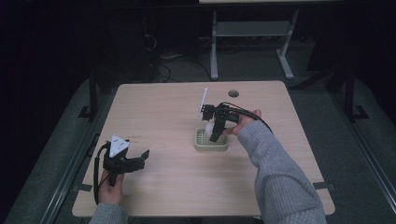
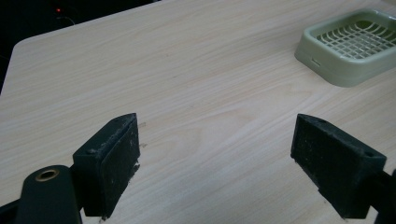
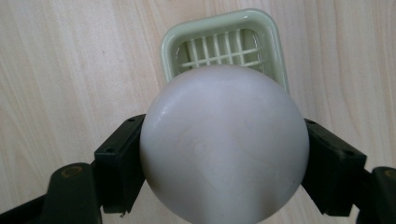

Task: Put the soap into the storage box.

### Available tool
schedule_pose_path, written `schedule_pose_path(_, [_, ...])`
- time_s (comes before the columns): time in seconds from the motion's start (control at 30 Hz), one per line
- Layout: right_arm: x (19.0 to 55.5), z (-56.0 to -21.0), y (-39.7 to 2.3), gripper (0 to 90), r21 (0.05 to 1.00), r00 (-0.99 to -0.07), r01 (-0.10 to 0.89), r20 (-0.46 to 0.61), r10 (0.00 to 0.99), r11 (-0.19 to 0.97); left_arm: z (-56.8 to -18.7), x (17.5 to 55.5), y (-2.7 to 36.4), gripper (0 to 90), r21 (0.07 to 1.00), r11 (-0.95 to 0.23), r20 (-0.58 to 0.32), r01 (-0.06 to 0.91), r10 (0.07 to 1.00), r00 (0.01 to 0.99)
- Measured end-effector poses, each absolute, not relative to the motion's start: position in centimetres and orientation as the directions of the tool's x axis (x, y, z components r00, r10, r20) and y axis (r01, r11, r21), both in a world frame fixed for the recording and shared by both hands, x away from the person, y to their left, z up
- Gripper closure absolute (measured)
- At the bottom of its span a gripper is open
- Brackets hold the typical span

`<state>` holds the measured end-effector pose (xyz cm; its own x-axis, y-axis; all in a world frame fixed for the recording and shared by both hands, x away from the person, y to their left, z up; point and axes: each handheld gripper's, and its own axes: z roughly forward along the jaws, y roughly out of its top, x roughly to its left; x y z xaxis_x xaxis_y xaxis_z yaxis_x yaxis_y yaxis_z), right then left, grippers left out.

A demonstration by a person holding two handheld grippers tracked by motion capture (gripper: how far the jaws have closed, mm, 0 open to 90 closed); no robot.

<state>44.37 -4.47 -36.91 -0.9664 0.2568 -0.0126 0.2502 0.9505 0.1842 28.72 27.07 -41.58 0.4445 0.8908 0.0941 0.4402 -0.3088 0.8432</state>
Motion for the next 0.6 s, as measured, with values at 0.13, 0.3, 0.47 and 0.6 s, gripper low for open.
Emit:
schedule_pose_path(0.13, [44.5,-37.4,-4.4,23.4,0.189,-0.966,0.253,-0.011,0.26,0.949,-41.6,28.7,27.0,15.2,0.843,-0.312,0.097,0.438,0.889,0.447])
schedule_pose_path(0.3, [44.8,-37.9,-4.3,23.4,0.188,-0.962,0.267,-0.013,0.274,0.945,-41.6,28.7,27.0,15.2,0.842,-0.316,0.101,0.437,0.888,0.448])
schedule_pose_path(0.47, [45.2,-38.6,-4.1,23.4,0.179,-0.959,0.278,-0.009,0.284,0.944,-41.6,28.7,27.0,15.2,0.847,-0.306,0.093,0.435,0.89,0.446])
schedule_pose_path(0.6, [45.3,-38.7,-4.0,23.4,0.184,-0.959,0.277,-0.011,0.284,0.943,-41.6,28.7,27.0,15.2,0.845,-0.308,0.094,0.436,0.89,0.447])
